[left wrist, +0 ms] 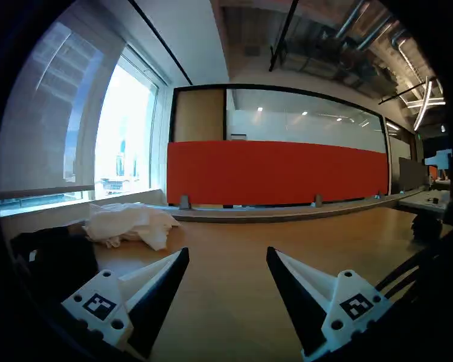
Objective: Fold towel
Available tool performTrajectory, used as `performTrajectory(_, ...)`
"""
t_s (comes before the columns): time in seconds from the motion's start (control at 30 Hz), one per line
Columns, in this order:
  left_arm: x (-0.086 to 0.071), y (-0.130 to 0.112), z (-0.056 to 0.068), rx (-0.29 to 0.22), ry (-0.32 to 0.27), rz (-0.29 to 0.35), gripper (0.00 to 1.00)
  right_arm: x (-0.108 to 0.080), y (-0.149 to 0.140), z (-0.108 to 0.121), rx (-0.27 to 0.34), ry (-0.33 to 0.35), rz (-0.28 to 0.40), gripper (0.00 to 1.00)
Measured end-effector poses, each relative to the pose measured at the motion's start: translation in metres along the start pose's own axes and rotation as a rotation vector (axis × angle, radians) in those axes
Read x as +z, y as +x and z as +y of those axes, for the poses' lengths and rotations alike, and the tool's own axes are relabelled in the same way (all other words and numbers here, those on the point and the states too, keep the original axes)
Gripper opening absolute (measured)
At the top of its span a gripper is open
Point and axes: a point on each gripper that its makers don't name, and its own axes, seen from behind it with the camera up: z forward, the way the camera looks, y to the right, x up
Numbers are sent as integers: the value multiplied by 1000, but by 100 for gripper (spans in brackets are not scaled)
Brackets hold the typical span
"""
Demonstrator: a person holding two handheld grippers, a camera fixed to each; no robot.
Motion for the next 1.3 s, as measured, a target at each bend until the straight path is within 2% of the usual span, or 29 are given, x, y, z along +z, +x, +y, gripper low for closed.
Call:
performTrajectory(0.5, -1, -2, 2, 9, -2, 1, 95, 8, -8, 12, -23, -21, 25, 100)
performTrajectory(1.3, -1, -1, 4, 9, -2, 1, 95, 15, -79, 27, 44, 9, 25, 100)
